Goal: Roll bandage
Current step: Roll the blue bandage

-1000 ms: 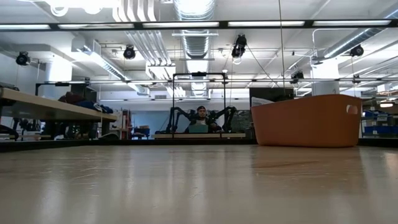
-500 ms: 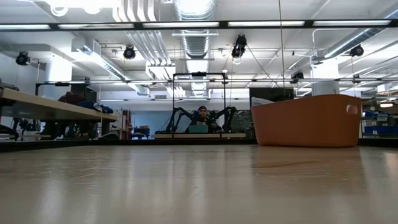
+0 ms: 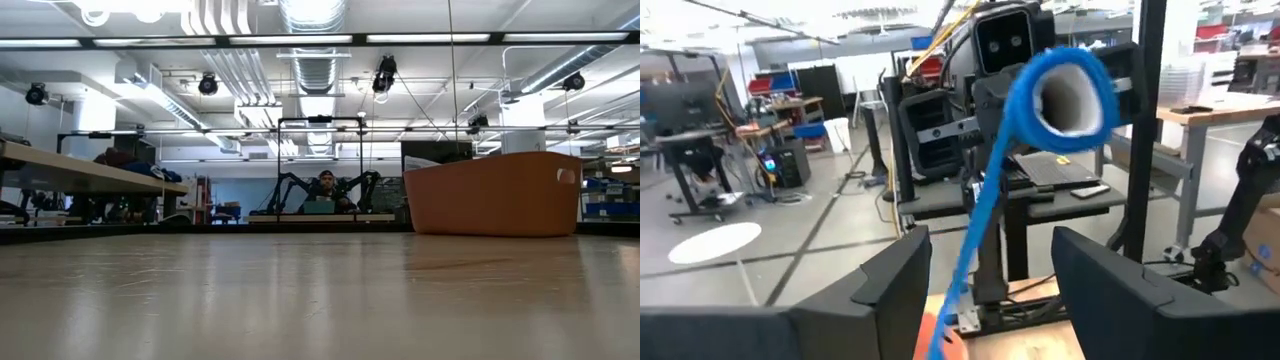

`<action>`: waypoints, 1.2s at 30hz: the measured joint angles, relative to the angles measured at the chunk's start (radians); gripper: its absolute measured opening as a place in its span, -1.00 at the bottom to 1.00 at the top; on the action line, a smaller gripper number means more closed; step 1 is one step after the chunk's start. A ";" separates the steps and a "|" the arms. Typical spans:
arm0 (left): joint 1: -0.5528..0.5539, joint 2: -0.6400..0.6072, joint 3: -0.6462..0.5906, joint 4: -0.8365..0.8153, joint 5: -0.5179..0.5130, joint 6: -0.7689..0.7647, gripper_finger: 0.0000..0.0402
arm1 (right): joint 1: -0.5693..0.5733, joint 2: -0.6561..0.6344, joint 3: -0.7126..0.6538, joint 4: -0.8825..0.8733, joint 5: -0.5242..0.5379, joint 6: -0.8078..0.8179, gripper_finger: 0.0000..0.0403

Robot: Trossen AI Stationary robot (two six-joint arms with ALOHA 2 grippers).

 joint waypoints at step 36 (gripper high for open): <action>0.021 0.062 0.000 -0.001 0.165 0.018 -1.00 | 0.000 0.000 0.000 -0.016 0.004 0.027 -0.99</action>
